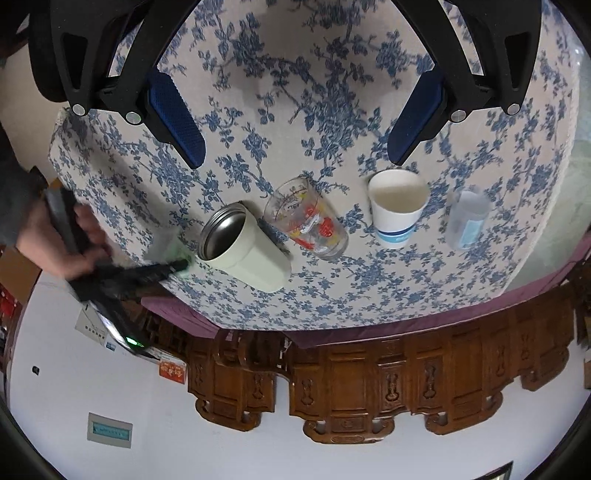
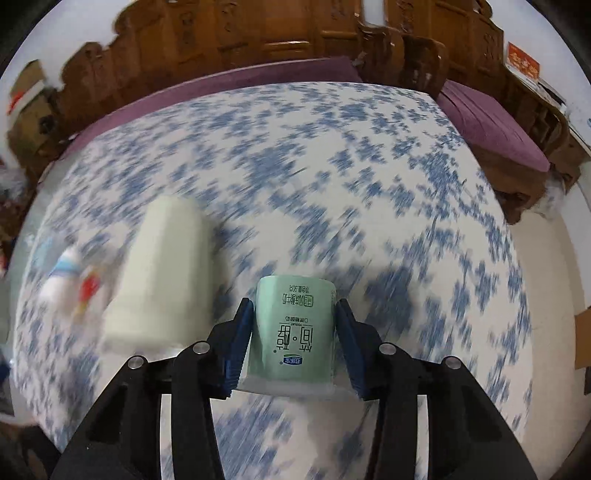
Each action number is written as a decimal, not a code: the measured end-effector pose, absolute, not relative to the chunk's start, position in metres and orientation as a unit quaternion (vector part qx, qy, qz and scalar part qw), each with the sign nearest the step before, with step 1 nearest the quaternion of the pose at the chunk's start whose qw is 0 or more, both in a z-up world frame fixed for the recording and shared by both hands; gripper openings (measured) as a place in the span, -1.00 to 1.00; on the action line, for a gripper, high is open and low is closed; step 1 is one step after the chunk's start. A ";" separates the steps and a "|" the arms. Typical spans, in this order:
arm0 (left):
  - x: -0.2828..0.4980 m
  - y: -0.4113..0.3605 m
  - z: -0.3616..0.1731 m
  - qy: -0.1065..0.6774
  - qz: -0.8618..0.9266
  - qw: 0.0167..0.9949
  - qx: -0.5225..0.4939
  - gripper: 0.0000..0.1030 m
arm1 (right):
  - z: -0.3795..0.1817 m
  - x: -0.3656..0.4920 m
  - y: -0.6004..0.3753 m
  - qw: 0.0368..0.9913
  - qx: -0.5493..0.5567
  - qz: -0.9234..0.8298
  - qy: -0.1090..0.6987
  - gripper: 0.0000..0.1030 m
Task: Flip cup upside down
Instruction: 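Lift the yogurt cup with the right gripper and carry it toward the left tool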
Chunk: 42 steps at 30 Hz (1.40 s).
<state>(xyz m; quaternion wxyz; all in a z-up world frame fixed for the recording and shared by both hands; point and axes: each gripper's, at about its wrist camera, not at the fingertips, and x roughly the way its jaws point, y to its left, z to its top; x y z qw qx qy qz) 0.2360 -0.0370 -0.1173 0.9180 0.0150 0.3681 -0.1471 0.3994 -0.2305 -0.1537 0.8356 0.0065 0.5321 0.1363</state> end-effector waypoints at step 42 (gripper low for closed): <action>0.230 -0.013 -0.137 0.478 -0.065 0.875 -0.046 0.41 | -0.134 0.158 -0.180 0.919 0.021 0.206 0.336 0.57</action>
